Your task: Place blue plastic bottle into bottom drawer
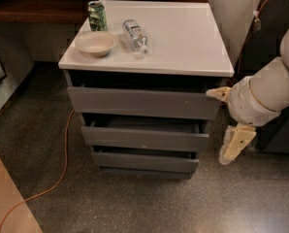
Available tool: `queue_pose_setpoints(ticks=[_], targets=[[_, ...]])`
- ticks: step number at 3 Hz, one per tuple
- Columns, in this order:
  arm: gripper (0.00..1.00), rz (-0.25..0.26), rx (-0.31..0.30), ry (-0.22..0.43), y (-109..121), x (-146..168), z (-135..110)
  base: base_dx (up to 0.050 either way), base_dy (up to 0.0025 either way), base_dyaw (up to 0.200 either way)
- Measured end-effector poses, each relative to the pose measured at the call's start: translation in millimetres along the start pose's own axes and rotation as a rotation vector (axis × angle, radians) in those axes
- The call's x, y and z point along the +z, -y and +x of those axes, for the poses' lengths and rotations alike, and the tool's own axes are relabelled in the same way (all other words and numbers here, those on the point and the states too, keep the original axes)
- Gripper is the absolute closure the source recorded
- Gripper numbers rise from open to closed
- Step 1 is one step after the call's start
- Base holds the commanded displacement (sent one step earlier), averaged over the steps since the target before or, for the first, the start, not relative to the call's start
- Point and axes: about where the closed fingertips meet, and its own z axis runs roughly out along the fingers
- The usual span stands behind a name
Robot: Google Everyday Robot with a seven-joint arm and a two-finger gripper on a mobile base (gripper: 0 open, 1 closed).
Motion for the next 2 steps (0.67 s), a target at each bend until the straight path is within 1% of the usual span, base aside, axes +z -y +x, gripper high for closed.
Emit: queue_pose_setpoints(ticks=[1,2], targets=[[0.00,0.020,-0.092,0.043,1.7,61.6,5.3,0.000,0.00000,0.000],[0.00,0.020,-0.153,0.043,0.6,158.5,20.9,0.000,0.00000,0.000]])
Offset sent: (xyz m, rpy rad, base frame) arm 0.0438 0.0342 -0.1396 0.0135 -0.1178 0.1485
